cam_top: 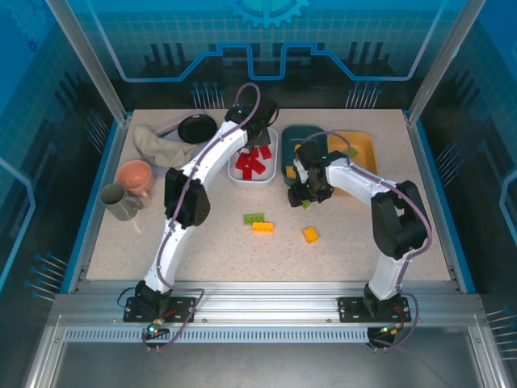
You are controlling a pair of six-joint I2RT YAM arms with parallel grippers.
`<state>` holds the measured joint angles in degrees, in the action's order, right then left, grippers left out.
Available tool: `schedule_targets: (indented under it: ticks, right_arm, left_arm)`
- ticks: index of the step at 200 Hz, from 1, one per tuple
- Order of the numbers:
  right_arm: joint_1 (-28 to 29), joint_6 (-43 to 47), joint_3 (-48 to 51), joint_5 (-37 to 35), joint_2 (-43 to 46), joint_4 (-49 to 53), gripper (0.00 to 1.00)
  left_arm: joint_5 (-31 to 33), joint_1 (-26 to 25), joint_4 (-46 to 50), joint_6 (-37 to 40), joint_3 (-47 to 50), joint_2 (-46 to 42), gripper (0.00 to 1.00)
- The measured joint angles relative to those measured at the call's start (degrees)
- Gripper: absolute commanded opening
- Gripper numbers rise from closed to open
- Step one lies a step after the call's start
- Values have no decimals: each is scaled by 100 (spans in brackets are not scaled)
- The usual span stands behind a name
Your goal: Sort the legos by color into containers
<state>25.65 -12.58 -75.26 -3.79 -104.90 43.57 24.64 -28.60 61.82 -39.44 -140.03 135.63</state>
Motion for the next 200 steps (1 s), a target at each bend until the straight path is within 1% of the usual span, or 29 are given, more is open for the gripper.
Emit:
schedule_targets:
  ticks: [20, 49, 79, 108, 121, 143, 158, 173, 200]
  right_arm:
    - [72, 192, -205, -186, -245, 39, 64]
    - [173, 413, -404, -457, -557, 52, 60]
    - [219, 540, -411, -675, -732, 70, 52]
    - [245, 660, -411, -785, -828, 59, 38]
    - [284, 684, -411, -800, -855, 42, 29]
    - [382, 645, -411, -822, -855, 28, 21]
    - [448, 592, -389, -837, -802, 26, 17]
    - [472, 503, -293, -807, -568, 68, 15]
    - [310, 243, -219, -664, 271, 223, 15]
  left_arm:
    - [-197, -133, -37, -197, 426, -859, 75]
    - [-514, -232, -216, -487, 1766, -2288, 75]
    - [-684, -234, -358, -737, 3069, -3213, 75]
    - [-763, -328, -450, -903, 4083, -3746, 75]
    - [-769, -417, -492, -986, 4448, -3963, 75]
    - [-772, -592, -525, -1082, 4968, -4317, 75]
    - [-750, -728, -531, -1143, 5219, -4527, 75]
    - [-708, -907, -531, -1150, 5370, -4684, 75]
    - [-586, -1314, -531, -1104, 5405, -4763, 75]
